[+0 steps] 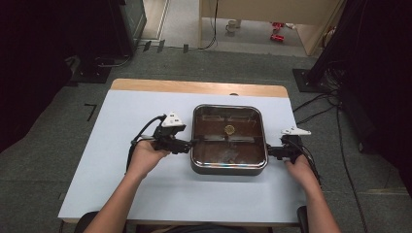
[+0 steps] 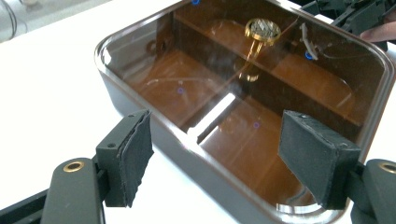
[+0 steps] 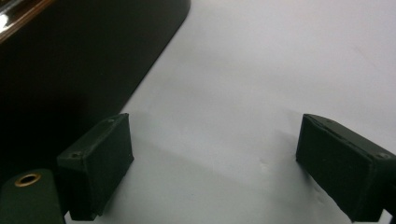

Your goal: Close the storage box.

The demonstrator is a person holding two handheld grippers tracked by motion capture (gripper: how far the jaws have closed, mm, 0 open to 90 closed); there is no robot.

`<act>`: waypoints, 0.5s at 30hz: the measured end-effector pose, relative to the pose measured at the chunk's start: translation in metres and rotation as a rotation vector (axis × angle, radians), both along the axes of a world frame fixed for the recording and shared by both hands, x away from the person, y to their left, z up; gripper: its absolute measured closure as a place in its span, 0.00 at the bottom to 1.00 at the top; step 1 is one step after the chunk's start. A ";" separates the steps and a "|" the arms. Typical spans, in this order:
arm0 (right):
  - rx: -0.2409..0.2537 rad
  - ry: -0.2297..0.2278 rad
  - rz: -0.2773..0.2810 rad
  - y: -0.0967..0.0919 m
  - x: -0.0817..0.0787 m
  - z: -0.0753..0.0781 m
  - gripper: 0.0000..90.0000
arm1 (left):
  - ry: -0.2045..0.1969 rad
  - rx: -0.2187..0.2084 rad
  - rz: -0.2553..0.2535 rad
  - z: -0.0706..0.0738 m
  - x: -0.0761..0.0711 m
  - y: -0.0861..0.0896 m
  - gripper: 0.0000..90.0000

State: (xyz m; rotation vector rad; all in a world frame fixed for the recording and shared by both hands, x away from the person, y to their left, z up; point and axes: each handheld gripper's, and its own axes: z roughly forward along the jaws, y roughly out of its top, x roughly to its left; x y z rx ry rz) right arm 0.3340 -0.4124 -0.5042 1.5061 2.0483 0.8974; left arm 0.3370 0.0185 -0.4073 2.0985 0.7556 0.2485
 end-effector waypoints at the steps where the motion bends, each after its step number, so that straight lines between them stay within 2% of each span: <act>1: 0.000 -0.001 0.000 0.000 0.000 0.000 0.11 | 0.005 -0.001 0.008 -0.003 -0.002 0.005 0.29; 5: -0.001 0.000 -0.001 0.000 0.000 0.000 0.11 | -0.001 0.007 0.033 -0.010 -0.009 0.017 0.29; 15: -0.001 0.001 0.000 0.000 0.000 0.000 0.11 | -0.051 -0.009 0.093 -0.024 -0.021 0.046 0.27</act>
